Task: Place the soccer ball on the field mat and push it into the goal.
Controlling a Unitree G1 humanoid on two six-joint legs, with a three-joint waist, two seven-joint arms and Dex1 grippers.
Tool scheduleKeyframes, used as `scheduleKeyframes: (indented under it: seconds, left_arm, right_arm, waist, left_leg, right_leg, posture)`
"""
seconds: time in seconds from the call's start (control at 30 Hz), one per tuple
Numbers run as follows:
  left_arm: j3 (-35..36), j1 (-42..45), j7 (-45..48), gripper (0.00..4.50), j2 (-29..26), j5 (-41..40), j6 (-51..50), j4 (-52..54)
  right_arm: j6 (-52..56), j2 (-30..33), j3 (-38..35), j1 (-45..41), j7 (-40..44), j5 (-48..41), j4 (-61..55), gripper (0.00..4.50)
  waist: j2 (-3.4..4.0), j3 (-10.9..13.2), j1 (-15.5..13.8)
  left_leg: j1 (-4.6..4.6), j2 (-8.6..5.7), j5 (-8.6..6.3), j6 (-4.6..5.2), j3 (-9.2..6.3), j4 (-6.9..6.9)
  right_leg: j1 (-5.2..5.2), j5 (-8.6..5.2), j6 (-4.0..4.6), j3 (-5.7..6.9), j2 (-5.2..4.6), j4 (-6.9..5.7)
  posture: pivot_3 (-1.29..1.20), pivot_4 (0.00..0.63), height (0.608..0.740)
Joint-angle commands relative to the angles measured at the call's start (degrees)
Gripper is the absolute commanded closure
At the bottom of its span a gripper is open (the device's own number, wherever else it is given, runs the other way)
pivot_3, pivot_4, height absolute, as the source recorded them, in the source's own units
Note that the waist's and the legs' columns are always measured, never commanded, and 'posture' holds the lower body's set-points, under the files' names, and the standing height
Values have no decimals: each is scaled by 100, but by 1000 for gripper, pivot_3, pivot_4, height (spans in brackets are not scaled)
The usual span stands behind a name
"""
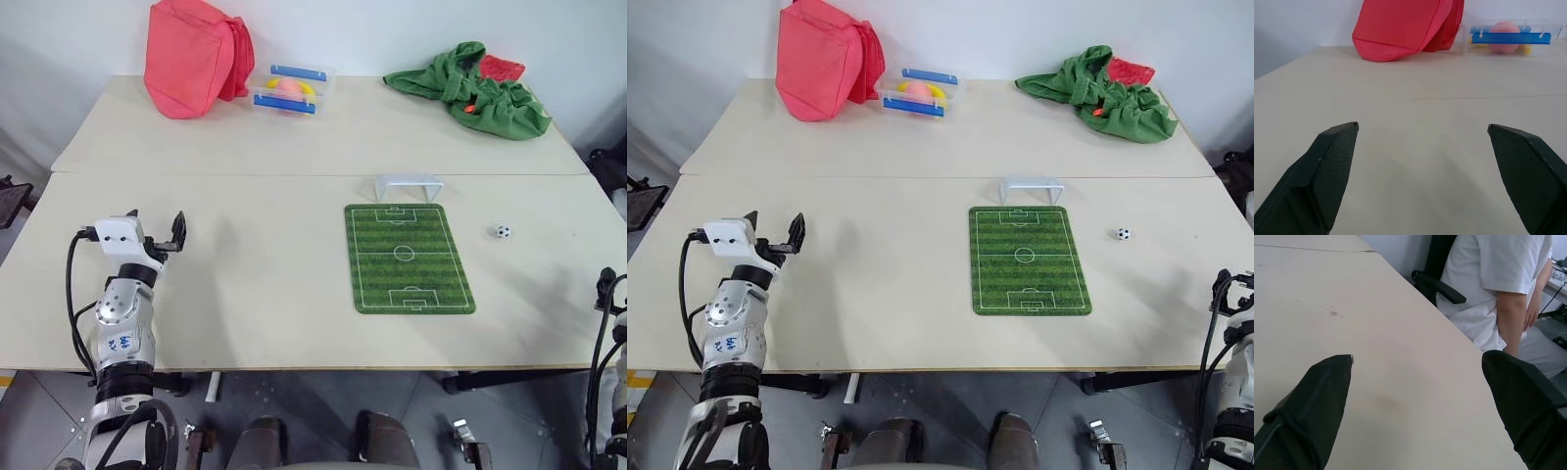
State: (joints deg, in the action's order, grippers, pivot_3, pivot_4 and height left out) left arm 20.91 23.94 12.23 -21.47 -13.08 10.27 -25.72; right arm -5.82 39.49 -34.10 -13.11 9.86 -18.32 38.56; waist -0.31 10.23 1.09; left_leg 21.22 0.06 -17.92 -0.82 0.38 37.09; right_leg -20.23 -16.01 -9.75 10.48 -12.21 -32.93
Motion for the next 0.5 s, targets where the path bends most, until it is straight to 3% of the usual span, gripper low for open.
scheduleKeyframes:
  seconds: [0.03,0.27,0.5]
  left_arm:
    - [-97,78,123,0,-155,85,81,62]
    - [-67,138,480,0,-248,-157,-53,152]
    - [-293,458,1497,0,-513,-453,-478,141]
  right_arm:
    - [-3,45,-123,67,-32,-41,-288,49]
    - [329,59,-192,251,0,-173,-1021,49]
    - [1045,288,386,-527,951,-409,-1683,49]
  waist:
    - [0,0,0]
    - [1,0,1]
    - [4,2,58]
  left_leg:
    - [0,0,0,0,1,0]
    - [2,1,0,0,9,-1]
    - [0,1,0,0,22,5]
  right_leg:
    - [-1,0,0,-1,0,0]
    - [-11,0,0,-9,0,-6]
    - [-19,1,-1,-26,2,-13]
  posture:
    - [0,150,740]
    - [0,150,740]
    - [0,150,740]
